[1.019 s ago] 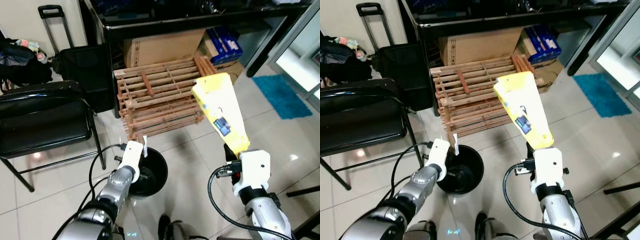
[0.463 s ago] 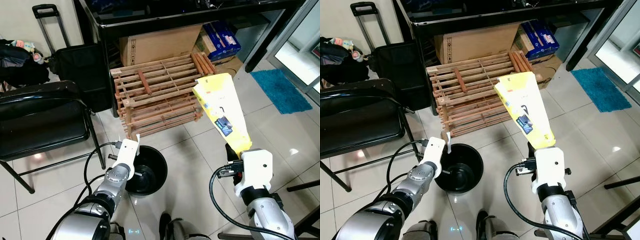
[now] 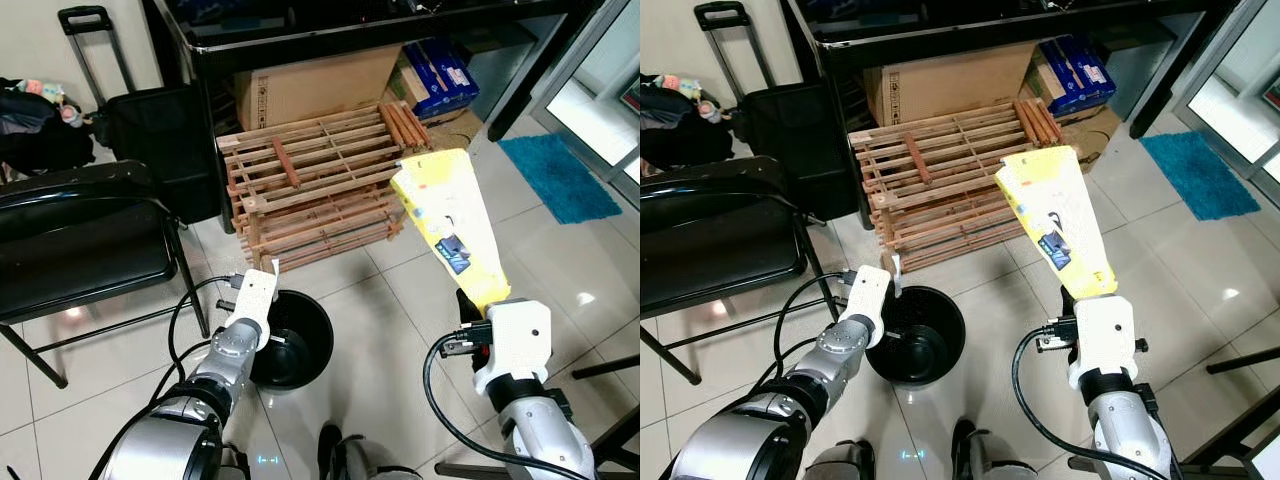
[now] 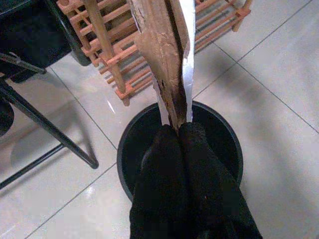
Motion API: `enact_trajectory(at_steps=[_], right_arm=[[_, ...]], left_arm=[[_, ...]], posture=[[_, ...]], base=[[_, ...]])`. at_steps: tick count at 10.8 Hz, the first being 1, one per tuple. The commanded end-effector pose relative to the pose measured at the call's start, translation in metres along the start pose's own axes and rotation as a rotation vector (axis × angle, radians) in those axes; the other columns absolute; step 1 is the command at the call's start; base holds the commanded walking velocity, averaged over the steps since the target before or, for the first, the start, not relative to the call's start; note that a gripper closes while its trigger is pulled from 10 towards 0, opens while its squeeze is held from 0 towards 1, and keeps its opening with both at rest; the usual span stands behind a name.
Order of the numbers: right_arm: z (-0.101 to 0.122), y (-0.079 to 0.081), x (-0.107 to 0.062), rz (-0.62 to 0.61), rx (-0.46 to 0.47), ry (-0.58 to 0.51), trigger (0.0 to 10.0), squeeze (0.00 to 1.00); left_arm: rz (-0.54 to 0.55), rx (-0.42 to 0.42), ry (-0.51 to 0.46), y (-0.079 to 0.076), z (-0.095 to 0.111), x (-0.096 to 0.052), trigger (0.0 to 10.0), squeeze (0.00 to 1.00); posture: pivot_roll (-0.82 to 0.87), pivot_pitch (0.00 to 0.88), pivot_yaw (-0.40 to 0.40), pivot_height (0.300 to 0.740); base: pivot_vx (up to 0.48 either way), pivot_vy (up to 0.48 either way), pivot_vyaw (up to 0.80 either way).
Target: Picking trash to rubbish bin
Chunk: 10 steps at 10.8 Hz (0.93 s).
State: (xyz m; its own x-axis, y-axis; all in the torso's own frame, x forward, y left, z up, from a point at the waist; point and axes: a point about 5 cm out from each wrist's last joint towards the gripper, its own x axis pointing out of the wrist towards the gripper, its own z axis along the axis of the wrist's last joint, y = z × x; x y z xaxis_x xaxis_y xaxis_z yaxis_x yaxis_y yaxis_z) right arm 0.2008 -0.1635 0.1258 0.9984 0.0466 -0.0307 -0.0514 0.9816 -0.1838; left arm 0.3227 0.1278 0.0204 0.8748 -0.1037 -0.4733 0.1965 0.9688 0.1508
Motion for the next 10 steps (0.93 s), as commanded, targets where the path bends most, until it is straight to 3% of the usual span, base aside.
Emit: enact_trajectory(at_steps=[1,3,4,5,10], right_arm=[[-0.0006,-0.0047,-0.0032,-0.023,-0.011,0.012,10.0,0.00],[0.0005,-0.0067,-0.0055,-0.030,-0.013,0.013,10.0,0.00],[0.0003,-0.0087,-0.0081,-0.036,-0.019,0.019,10.0,0.00],[0.0009,-0.0102,-0.0092,-0.039,-0.022,0.020,10.0,0.00],[0.0032,-0.0116,-0.0104,-0.047,-0.032,0.020,10.0,0.00]], left_arm=[[-0.001,0.004,0.005,-0.0047,0.0003,0.0005,10.0,0.00],[0.008,-0.011,0.001,-0.0028,0.0026,0.0011,10.0,0.00],[0.008,-0.027,-0.002,-0.0034,0.0031,0.0012,10.0,0.84],[0.000,-0.045,-0.007,-0.0046,0.0039,0.0013,10.0,1.00],[0.015,-0.041,-0.017,-0.0046,0.0085,0.0024,10.0,1.00]], posture=[[0.01,0.232,-0.117,0.740],[-0.01,0.235,-0.121,0.740],[-0.02,0.235,-0.126,0.740],[-0.03,0.234,-0.128,0.740],[-0.04,0.227,-0.130,0.740]], base=[[0.000,0.000,0.00],[0.000,0.000,0.00],[0.000,0.000,0.00],[0.000,0.000,0.00],[0.000,0.000,0.00]])
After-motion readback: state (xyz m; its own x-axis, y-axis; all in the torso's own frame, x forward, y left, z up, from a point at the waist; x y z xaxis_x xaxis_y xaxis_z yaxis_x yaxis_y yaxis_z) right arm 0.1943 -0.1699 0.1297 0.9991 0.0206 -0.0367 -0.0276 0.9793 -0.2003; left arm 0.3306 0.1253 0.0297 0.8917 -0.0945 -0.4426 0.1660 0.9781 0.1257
